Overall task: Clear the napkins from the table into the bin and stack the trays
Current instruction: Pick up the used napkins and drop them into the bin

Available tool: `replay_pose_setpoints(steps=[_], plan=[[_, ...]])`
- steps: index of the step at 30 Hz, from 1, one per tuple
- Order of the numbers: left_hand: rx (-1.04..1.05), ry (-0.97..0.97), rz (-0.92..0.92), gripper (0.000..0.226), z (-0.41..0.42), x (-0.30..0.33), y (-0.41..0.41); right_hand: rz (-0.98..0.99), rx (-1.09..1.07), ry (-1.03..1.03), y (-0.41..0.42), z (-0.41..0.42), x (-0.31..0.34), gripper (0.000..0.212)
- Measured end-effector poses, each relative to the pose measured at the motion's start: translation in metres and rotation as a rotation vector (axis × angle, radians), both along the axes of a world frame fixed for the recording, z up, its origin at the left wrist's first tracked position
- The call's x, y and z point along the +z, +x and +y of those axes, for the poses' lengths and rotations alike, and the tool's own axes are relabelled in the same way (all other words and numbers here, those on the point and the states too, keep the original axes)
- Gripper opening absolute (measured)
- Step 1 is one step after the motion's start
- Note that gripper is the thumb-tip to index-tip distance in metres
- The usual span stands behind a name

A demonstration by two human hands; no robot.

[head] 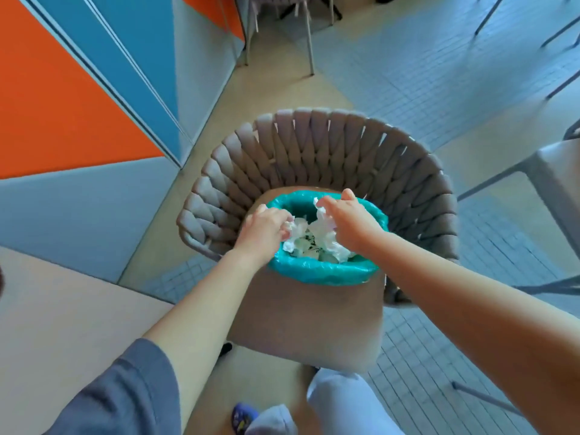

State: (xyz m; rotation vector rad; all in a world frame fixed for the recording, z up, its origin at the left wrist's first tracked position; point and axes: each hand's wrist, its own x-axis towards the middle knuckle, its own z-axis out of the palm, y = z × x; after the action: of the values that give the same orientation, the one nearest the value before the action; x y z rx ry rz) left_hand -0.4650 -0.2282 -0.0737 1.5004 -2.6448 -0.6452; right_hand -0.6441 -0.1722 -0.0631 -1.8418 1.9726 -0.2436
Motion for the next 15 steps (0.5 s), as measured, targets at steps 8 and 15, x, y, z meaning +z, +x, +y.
replay_pose_setpoints(steps=[8,15], plan=[[0.087,0.182,0.064,0.012,-0.002,-0.062,-0.043,0.006,0.024,0.220,-0.035,0.016,-0.081,0.030],[-0.034,0.523,-0.161,0.036,0.002,-0.104,-0.051,0.039,0.059,0.481,-0.037,0.014,-0.122,0.037]])
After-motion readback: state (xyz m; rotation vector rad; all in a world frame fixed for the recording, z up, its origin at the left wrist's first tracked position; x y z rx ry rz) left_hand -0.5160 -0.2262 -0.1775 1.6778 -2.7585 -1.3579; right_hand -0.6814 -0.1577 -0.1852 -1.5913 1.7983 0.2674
